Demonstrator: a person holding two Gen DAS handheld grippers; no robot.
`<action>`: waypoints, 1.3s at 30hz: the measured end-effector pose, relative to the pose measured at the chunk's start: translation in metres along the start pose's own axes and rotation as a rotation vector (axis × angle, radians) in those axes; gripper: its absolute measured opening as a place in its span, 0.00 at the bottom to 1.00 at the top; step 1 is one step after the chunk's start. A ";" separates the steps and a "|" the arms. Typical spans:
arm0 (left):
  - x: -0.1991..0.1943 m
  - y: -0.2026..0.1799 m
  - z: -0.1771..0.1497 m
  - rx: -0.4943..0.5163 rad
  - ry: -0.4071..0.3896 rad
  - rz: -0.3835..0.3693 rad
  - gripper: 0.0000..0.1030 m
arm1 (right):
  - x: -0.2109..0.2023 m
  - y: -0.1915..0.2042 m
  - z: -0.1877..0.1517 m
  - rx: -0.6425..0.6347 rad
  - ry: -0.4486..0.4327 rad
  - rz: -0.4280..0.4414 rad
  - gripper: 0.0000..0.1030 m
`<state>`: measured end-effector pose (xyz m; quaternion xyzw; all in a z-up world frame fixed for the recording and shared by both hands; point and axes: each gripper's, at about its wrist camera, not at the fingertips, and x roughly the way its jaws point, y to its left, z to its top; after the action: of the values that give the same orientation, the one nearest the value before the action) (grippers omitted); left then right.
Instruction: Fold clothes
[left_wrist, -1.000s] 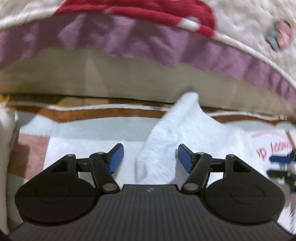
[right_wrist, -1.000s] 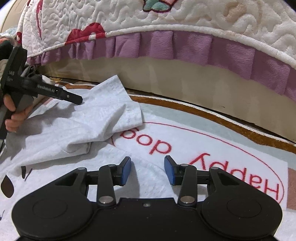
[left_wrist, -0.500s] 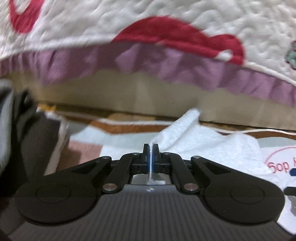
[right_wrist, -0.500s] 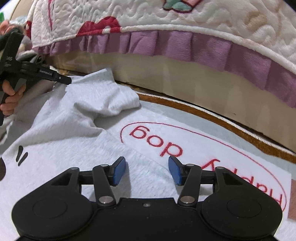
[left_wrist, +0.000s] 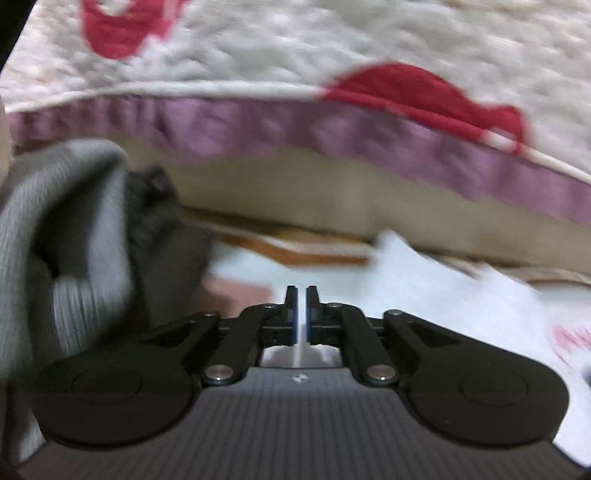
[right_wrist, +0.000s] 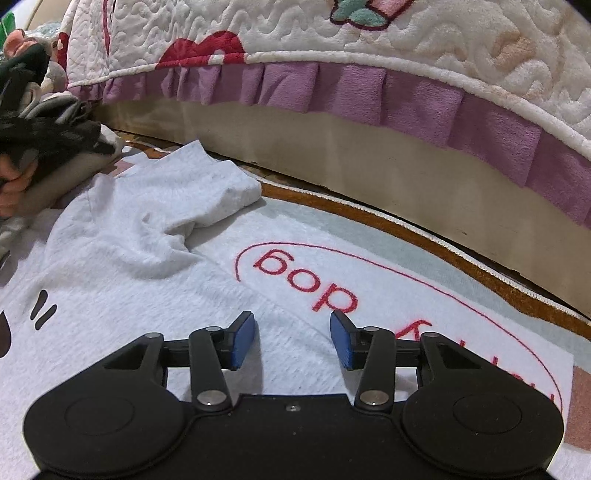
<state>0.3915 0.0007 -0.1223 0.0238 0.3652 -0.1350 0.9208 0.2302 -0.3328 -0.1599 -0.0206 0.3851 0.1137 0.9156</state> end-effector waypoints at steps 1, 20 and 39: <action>-0.009 -0.002 -0.006 0.030 0.017 -0.021 0.31 | 0.000 0.000 0.000 0.005 -0.001 0.001 0.48; -0.066 -0.016 -0.097 0.156 0.139 0.115 0.06 | -0.044 -0.057 -0.037 0.112 0.033 -0.114 0.57; -0.109 -0.084 -0.062 0.289 -0.046 0.172 0.55 | -0.048 -0.071 -0.040 0.125 0.045 -0.231 0.60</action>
<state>0.2518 -0.0460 -0.0894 0.1841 0.3175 -0.1076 0.9240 0.1857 -0.4165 -0.1573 -0.0101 0.4067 -0.0171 0.9134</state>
